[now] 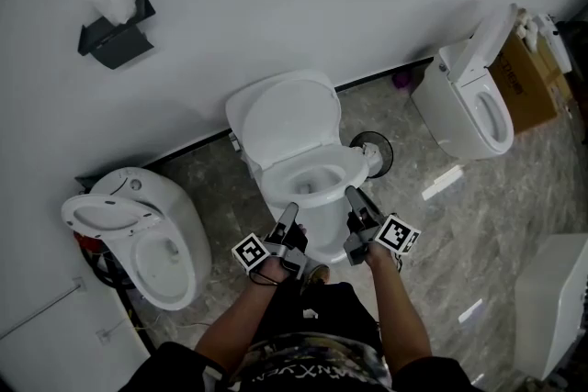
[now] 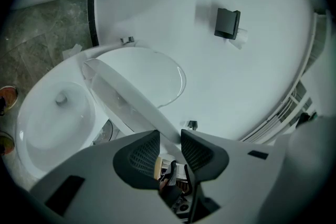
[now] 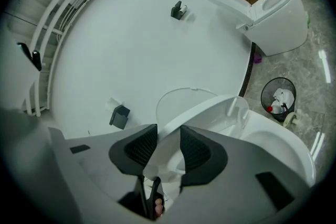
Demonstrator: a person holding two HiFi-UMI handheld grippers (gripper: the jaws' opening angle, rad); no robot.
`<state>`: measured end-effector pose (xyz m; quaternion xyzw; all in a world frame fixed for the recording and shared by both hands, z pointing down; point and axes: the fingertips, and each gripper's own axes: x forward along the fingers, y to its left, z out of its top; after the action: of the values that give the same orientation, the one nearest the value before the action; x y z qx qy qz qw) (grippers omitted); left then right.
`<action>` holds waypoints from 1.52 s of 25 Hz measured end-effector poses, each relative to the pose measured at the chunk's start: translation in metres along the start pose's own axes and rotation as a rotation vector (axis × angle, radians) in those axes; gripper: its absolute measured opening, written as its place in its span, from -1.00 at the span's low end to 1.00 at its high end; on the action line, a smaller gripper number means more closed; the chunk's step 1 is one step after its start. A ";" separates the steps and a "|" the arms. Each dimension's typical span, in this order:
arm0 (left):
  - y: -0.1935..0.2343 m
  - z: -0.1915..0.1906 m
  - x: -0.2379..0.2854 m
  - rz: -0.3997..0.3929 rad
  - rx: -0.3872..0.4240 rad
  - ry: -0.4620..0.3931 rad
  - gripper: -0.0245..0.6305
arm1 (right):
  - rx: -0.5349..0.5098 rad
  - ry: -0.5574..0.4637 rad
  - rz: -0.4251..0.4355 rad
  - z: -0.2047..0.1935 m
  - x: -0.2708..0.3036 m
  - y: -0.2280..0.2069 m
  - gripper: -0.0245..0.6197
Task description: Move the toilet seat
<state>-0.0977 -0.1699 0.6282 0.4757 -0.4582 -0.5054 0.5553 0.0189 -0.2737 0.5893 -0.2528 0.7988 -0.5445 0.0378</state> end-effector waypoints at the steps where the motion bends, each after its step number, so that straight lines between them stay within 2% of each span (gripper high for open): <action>1: -0.002 0.003 0.003 -0.008 0.002 0.000 -0.49 | -0.003 -0.003 0.007 0.003 0.004 0.002 -0.49; 7: -0.013 0.018 0.016 -0.021 0.010 -0.031 -0.48 | 0.010 -0.023 0.052 0.014 0.023 0.010 -0.49; 18: -0.024 0.038 0.035 -0.028 0.044 -0.181 -0.46 | -0.009 0.063 0.131 0.031 0.048 0.019 -0.50; 24: -0.033 0.054 0.048 -0.044 0.039 -0.251 -0.45 | -0.007 0.089 0.132 0.038 0.068 0.022 -0.51; 38: -0.046 0.094 0.077 -0.066 0.070 -0.290 -0.42 | -0.045 0.098 0.179 0.058 0.119 0.036 -0.54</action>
<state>-0.1913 -0.2544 0.5970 0.4316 -0.5351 -0.5703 0.4496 -0.0780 -0.3660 0.5599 -0.1545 0.8311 -0.5326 0.0416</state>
